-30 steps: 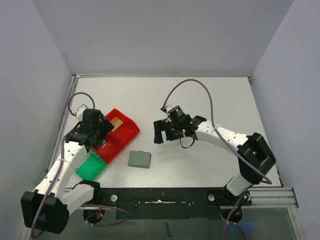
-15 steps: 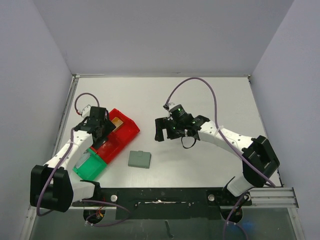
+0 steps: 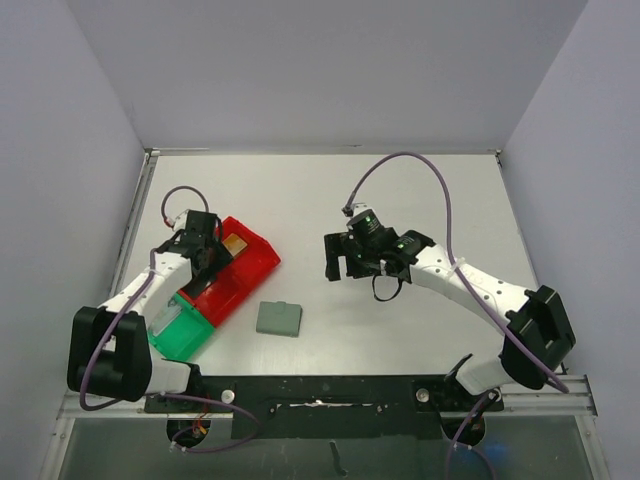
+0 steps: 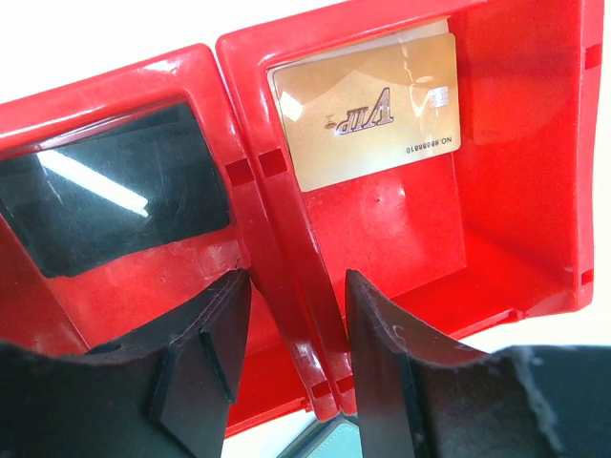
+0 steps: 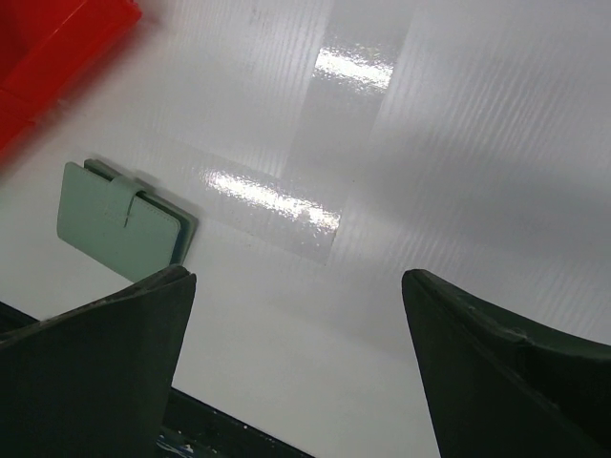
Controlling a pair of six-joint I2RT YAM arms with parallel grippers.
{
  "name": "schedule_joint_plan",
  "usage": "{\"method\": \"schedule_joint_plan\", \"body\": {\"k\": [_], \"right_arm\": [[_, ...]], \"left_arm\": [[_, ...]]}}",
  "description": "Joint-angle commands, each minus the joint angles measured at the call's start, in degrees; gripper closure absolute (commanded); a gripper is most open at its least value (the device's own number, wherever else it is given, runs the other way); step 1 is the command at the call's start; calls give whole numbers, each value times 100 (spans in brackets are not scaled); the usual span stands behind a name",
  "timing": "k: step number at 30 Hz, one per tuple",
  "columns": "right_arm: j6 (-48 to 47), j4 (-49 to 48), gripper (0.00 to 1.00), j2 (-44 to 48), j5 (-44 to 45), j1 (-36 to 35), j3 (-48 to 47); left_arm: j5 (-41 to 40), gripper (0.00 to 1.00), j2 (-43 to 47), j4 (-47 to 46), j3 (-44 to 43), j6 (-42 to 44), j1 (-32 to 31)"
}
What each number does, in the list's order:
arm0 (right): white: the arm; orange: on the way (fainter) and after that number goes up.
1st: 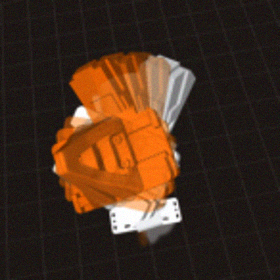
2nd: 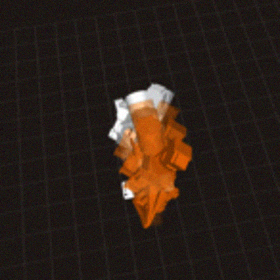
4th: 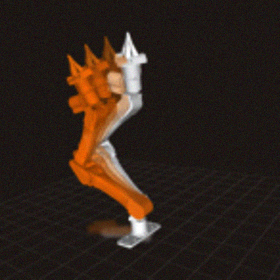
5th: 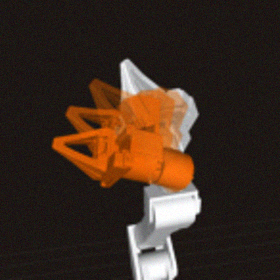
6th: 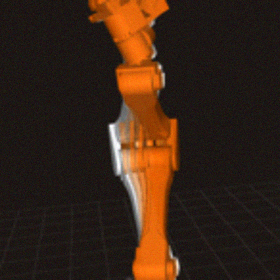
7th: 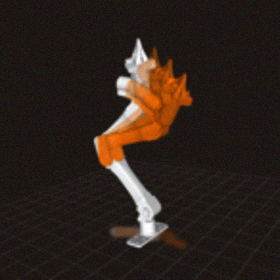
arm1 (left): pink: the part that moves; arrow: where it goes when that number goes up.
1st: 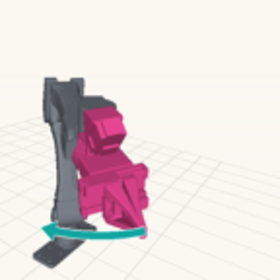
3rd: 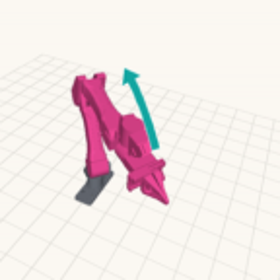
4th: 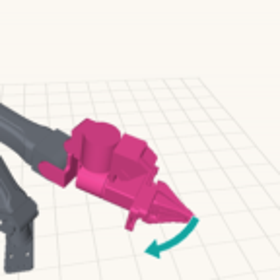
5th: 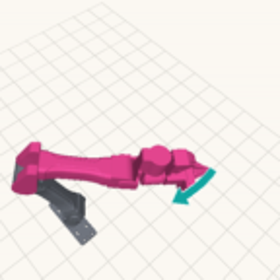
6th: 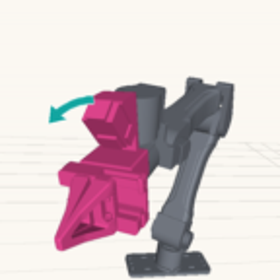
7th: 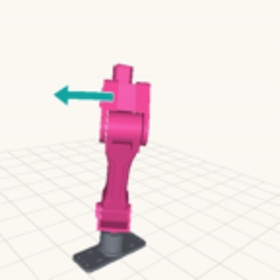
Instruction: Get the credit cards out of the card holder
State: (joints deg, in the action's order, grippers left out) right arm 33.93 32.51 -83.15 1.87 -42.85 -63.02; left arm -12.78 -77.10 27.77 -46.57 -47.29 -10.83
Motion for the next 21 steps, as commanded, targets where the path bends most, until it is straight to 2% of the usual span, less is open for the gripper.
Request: {"method": "schedule_joint_plan", "body": {"k": [1,9,15,21], "right_arm": [[109,86,6,493,447,-25,-116],[1202,604,11,849,1742,39,109],[1621,509,11,1597,1940,249,652],[1718,561,11,2390,1808,922,1150]], "left_arm": [[320,61,-100,-387,-368,152,-93],[556,65,-408,-653,-617,-47,-675],[587,66,-807,-732,-953,-208,-1178],[571,67,-1369,-795,-1539,-368,-1784]]}}
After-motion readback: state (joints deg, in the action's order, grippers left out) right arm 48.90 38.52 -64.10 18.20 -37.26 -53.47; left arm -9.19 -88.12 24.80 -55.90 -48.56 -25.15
